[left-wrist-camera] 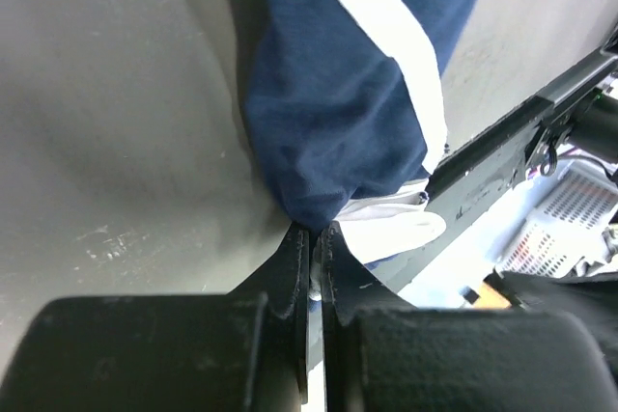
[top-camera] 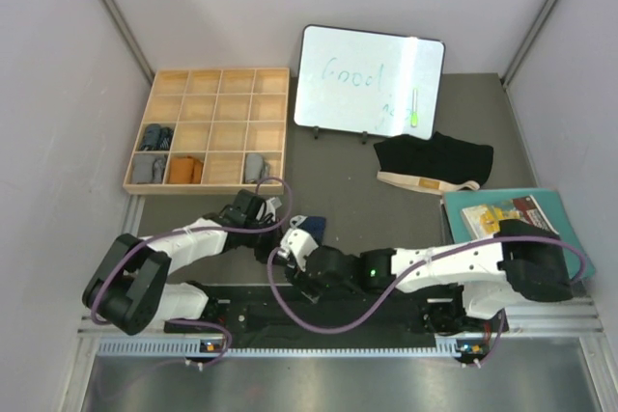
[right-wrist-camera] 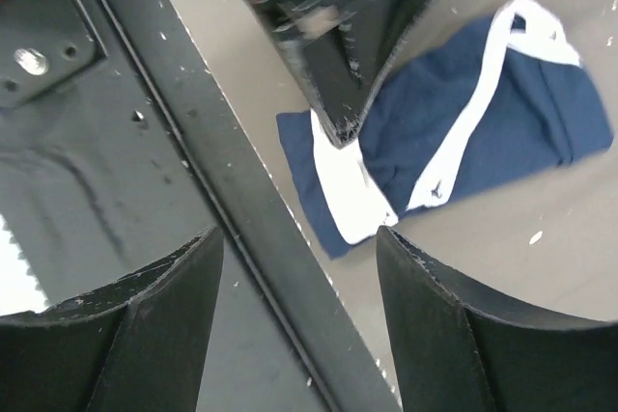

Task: Roll the underwear
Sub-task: Roll the underwear to the center of the board.

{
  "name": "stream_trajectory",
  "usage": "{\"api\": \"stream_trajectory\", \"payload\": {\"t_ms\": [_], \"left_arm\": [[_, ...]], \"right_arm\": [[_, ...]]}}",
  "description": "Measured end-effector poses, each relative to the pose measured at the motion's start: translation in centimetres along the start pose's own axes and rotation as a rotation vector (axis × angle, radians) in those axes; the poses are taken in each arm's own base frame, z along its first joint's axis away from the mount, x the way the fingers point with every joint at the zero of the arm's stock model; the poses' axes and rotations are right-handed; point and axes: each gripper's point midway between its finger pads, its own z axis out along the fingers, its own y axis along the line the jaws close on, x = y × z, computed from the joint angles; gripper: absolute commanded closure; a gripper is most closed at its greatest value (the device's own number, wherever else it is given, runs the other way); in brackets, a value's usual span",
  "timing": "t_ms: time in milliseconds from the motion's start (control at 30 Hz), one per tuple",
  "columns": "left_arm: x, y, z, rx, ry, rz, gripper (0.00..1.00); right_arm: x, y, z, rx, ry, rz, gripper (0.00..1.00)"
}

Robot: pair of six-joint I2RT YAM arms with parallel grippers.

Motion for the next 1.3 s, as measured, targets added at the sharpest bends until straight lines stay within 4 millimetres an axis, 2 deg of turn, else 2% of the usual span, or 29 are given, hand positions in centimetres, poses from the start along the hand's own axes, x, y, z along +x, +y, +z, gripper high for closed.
{"api": "stream_trajectory", "payload": {"t_ms": [133,267,400,600,833,1000,1100,1200,1300], "left_arm": [[0.4,0.3,0.0,-0.006,0.044,-0.012,1.0],[0.6,0.5,0.0,-0.003,0.068,-0.019,1.0],[0.8,0.7,0.0,-0.001,0.08,-0.025,1.0],[0.9,0.8,0.1,0.0,0.093,-0.036,1.0],[1.0,0.7,0.2,0.005,0.1,-0.036,1.0],[1.0,0.8,0.2,0.007,0.105,-0.039,1.0],[1.0,0.8,0.2,0.008,0.104,-0.04,1.0],[1.0,0.7,0.1,0.011,0.105,-0.037,1.0],[1.0,0.7,0.1,0.012,0.105,-0.034,1.0]], "right_arm": [[1.4,0.9,1.2,0.064,0.009,-0.155,0.44],[2.7,0.8,2.0,0.118,0.03,-0.259,0.5],[2.8,0.9,2.5,0.153,0.016,-0.315,0.54],[2.9,0.9,3.3,0.174,0.003,-0.355,0.63],[4.6,0.4,4.4,0.197,0.048,-0.394,0.64],[4.6,0.1,4.6,0.201,0.053,-0.386,0.64],[4.7,-0.2,5.0,0.182,0.063,-0.365,0.68],[4.7,-0.7,5.4,0.163,0.076,-0.346,0.76],[4.4,-1.0,5.6,0.135,0.097,-0.332,0.89]]}}
